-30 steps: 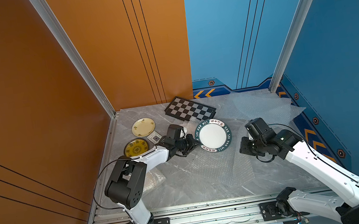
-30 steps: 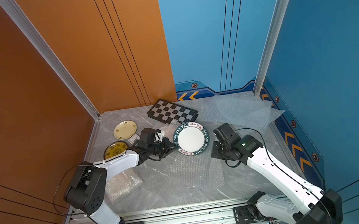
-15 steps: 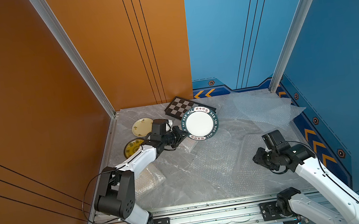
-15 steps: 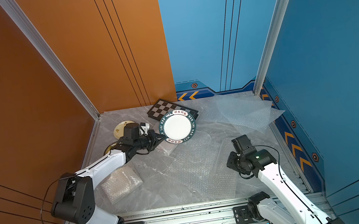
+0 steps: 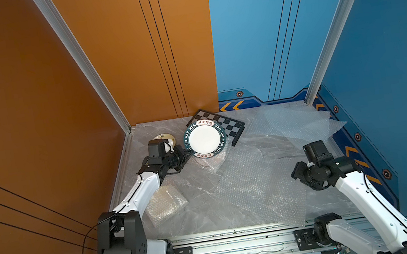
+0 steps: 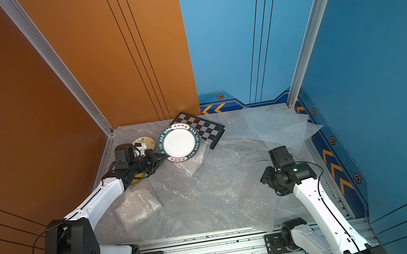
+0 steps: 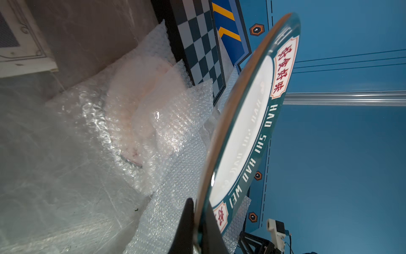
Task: Unpack dinner plates from bubble wrap
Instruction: Place the bubble wrap at the center of the board, then place the plate at the corner of the board.
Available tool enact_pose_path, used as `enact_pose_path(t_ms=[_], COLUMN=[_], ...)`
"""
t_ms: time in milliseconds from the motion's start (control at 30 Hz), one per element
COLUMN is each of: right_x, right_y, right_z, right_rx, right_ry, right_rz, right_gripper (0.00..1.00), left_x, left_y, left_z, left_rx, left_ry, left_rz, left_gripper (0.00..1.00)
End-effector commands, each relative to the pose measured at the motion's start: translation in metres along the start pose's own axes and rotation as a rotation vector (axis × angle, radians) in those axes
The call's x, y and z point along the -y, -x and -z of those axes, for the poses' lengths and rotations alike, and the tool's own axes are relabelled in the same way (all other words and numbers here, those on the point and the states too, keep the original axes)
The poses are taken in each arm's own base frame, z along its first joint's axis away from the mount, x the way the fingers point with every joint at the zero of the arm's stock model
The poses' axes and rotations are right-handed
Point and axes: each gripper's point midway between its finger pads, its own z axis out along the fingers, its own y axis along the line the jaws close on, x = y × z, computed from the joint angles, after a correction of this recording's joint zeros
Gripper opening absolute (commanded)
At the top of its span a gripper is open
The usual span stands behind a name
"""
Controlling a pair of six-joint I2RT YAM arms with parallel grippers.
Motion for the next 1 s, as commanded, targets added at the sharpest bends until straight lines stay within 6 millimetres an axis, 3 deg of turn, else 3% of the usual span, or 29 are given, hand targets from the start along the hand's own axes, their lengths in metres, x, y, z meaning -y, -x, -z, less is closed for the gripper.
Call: enact_pose_path(t_ms=[0,100,267,367,467,700,967], right_x=[-0.008,-0.004,-0.010,-0.017,-0.018,-0.020,-0.063], right_y=[0.020,0.030,0.064,0.085,0.093,0.078,0.048], right_z=[-0.006,-0.009,-0.002,0.004,0.016,0.040,0.043], right_rx=[0.003,0.008,0.062,0.078,0.108,0.149,0.103], right_ry=[0.013,-0.006,0.020,0.015,-0.006,0.023,0.093], right_rz=[0.015,0.015,-0.004,-0.008,-0.020,-0.031,0.070], right_gripper=[0.60,0.58,0.59,0.67,0.70,0.76,0.76], left_x=[0.009,0.003,-0.008,-0.013,-0.024,-0.041,-0.063], left_y=[0.001,0.004,0.013,0.026,0.046,0.090,0.166], left_z=[0.015,0.023,0.032,0.041,0.053,0.075,0.097], left_rx=[-0.007,0.005,0.039,0.075,0.133,0.244,0.427], left_ry=[-0.054,-0.045,-0.033,-0.025,-0.010,-0.002,-0.013], left_rz=[-0.035,-0.026,-0.002,0.010,0.044,0.107,0.203], left_gripper=[0.00,0.00,0.00,0.00,0.00,0.00,0.00])
